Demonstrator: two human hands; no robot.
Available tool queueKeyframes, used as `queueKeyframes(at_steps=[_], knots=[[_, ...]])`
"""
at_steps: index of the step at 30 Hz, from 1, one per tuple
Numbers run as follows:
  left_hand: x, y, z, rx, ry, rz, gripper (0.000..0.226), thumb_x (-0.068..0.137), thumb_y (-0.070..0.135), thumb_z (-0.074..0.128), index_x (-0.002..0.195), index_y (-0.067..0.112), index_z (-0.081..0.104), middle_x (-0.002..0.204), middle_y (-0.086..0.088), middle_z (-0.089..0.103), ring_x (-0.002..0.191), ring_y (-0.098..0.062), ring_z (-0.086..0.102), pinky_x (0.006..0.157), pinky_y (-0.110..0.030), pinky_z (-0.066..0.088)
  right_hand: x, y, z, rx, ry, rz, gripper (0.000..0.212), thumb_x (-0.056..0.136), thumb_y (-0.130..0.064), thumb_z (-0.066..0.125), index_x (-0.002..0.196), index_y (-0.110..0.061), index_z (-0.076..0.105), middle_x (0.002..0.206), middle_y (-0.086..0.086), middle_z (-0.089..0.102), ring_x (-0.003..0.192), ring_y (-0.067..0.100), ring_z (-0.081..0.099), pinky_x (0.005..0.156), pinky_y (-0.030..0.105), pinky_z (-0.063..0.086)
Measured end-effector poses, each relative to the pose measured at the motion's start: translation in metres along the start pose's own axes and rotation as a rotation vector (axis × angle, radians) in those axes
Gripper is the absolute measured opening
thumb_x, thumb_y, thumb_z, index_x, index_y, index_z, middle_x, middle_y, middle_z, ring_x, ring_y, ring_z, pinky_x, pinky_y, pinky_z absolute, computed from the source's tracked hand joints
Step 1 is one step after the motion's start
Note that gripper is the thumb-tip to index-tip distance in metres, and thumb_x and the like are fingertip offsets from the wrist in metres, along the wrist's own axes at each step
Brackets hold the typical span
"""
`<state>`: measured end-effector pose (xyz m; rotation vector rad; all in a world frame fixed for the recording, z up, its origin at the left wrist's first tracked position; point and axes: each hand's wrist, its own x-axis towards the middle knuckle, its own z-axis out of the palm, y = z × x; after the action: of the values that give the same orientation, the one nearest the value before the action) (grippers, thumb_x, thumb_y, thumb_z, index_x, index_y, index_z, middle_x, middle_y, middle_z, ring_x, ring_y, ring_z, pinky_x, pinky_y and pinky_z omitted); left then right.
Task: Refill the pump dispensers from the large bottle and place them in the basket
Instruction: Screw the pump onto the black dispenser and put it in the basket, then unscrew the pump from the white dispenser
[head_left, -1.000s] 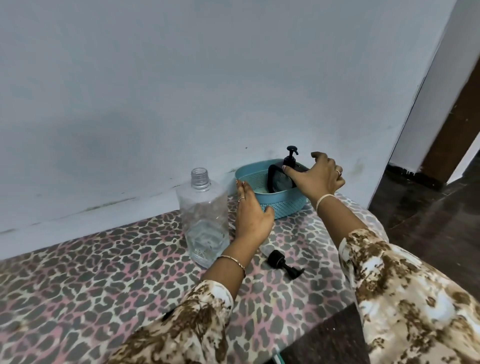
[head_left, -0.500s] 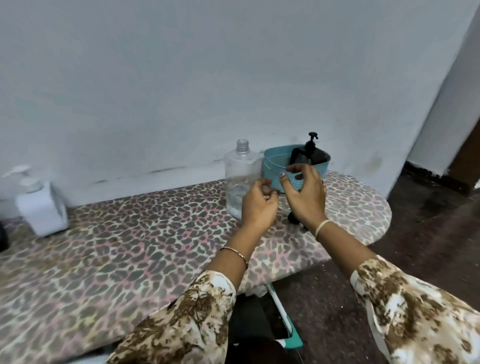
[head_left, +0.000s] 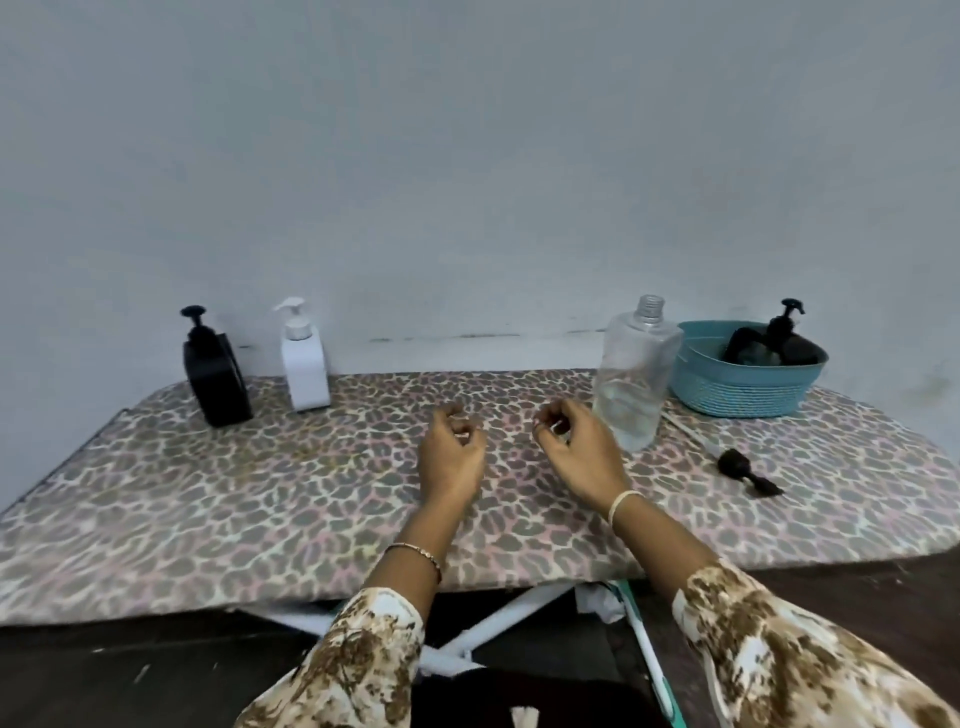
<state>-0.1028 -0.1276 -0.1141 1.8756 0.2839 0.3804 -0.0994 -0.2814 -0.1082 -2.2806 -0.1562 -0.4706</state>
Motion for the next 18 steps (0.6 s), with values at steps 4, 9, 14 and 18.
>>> queueKeyframes(at_steps=[4,9,14,18], knots=[[0.027,-0.023,-0.047,0.071,0.221,-0.076,0.048,0.084,0.016,0.064,0.128,0.014,0.045,0.124,-0.008,0.054,0.101,-0.028,0.06,0.088,-0.046,0.052,0.007,-0.013,0.041,-0.092,-0.154,-0.039,0.014,0.089,-0.028,0.061,0.102,-0.023,0.063,0.104,-0.006,0.062,0.097,0.014,0.059,0.085,0.035,0.049],[0.066,-0.033,-0.093,0.164,0.439,-0.129,0.064,0.081,0.017,0.071,0.132,0.0,0.037,0.138,-0.021,0.035,0.127,-0.038,0.037,0.108,-0.043,0.032,0.019,-0.026,0.079,-0.193,-0.254,-0.073,0.032,0.089,-0.031,0.059,0.12,-0.023,0.061,0.121,-0.001,0.063,0.109,0.019,0.059,0.097,0.04,0.046],[0.108,-0.037,-0.116,0.236,0.452,-0.115,0.086,0.073,0.025,0.08,0.135,-0.005,0.03,0.14,-0.024,0.034,0.131,-0.039,0.035,0.11,-0.046,0.032,0.038,-0.033,0.107,-0.243,-0.27,-0.101,0.033,0.092,-0.038,0.054,0.121,-0.025,0.06,0.121,-0.002,0.065,0.11,0.017,0.06,0.099,0.037,0.044],[0.136,-0.041,-0.121,0.21,0.406,-0.058,0.092,0.071,0.025,0.082,0.142,0.001,0.028,0.141,-0.017,0.041,0.132,-0.034,0.039,0.105,-0.049,0.04,0.05,-0.037,0.119,-0.355,-0.247,-0.153,0.032,0.095,-0.043,0.047,0.119,-0.026,0.059,0.12,-0.005,0.063,0.11,0.017,0.058,0.097,0.035,0.035]])
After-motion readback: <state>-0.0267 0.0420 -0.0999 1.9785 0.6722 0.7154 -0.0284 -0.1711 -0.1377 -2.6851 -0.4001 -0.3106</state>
